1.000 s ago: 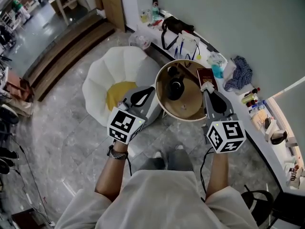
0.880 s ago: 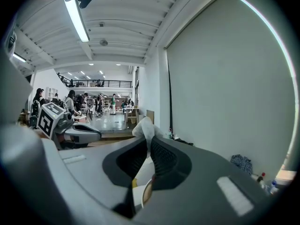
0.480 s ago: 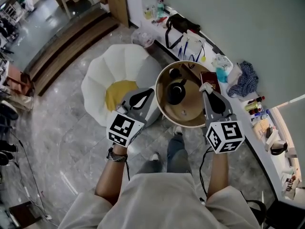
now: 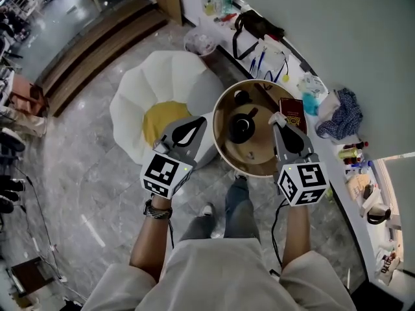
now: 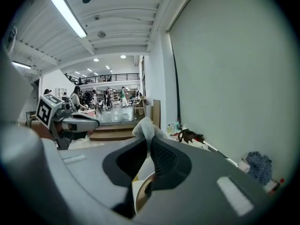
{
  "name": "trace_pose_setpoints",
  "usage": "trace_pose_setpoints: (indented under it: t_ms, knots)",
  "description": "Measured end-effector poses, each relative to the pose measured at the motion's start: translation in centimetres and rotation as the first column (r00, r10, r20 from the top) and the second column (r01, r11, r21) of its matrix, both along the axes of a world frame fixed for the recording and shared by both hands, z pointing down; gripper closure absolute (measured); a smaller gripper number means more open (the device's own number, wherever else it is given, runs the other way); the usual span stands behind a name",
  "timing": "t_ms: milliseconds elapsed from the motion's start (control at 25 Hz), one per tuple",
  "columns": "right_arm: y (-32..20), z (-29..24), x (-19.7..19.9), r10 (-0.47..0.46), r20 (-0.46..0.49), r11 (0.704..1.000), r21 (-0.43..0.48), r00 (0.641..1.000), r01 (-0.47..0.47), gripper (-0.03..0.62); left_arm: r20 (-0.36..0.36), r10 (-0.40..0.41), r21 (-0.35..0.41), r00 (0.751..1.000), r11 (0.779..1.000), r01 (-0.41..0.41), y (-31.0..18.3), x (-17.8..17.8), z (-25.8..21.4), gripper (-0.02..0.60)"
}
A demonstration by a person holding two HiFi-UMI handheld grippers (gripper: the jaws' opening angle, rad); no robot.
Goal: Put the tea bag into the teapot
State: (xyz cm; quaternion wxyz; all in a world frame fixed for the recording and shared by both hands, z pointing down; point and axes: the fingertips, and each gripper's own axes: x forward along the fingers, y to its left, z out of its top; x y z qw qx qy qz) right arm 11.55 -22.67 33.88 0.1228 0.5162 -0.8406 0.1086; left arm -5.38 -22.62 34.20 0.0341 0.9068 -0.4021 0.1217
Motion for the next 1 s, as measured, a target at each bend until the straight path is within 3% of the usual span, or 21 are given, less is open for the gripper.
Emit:
trace_pose_setpoints:
  t_ms: [480,1000]
  knots:
    - [-4.7,7.0,1.0,-0.061,0.021,0.995,-0.082,0.998,0.063,0.563,0.008,-0.036,-0.078,0.999,0.996,0.036,-3.7,2.4,5.7,0.577]
    - [-8.7,15.9,-0.3,-0.116,0.007,0.973,-0.202,0.993,0.115,0.563,0.010,-0.105,-0.164,0.994,0.981,0.105,-5.6,1.6,11.1,0.577]
